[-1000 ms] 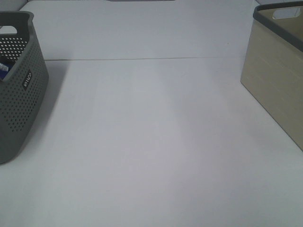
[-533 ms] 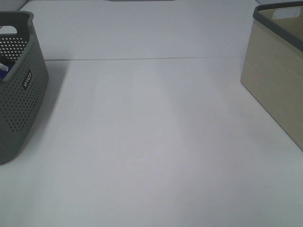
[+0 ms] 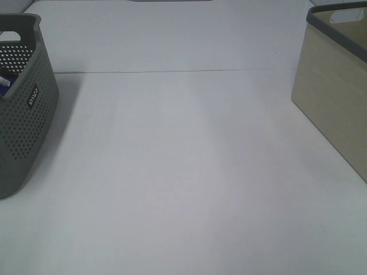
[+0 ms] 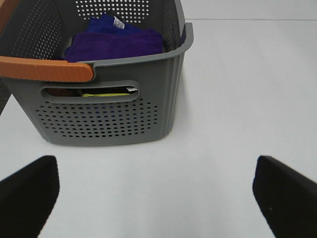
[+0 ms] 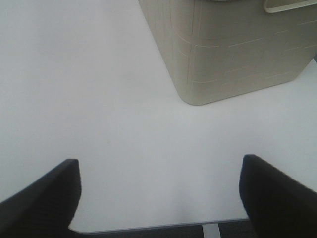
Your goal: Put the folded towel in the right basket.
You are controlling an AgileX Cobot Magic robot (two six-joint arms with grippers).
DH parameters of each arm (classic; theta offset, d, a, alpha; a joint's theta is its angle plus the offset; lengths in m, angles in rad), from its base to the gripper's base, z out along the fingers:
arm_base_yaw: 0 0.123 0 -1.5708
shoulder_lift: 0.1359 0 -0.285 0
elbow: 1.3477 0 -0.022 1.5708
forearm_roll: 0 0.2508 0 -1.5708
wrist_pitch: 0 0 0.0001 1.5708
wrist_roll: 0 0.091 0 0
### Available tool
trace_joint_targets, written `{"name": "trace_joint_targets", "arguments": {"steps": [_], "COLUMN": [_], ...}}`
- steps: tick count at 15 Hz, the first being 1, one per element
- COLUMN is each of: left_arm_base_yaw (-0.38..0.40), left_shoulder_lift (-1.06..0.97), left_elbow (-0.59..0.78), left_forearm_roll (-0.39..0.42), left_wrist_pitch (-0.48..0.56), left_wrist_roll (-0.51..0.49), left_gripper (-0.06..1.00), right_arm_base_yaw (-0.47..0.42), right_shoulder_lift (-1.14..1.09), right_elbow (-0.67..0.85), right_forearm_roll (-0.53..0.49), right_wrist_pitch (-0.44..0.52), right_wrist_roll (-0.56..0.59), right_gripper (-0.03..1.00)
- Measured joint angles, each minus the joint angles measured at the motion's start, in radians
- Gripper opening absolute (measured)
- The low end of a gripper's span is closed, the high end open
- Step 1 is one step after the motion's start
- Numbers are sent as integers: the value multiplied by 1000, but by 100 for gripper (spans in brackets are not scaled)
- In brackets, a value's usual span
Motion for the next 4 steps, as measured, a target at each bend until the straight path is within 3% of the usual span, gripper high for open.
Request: {"name": "trace_joint_targets", "arguments": {"steps": [4], "left_arm_base_yaw": [0], "left_shoulder_lift": [0], "left_elbow": [0], "left_forearm_roll": [0], "left_wrist_pitch": [0], "left_wrist_roll": [0], "left_gripper": [99], "right_arm_base_yaw": [0], "right_shoulder_lift": [0], "right_elbow": [0], "right_forearm_roll": [0], "right_wrist_pitch": [0], "right_wrist_roll": [0], "right_gripper": [84]}}
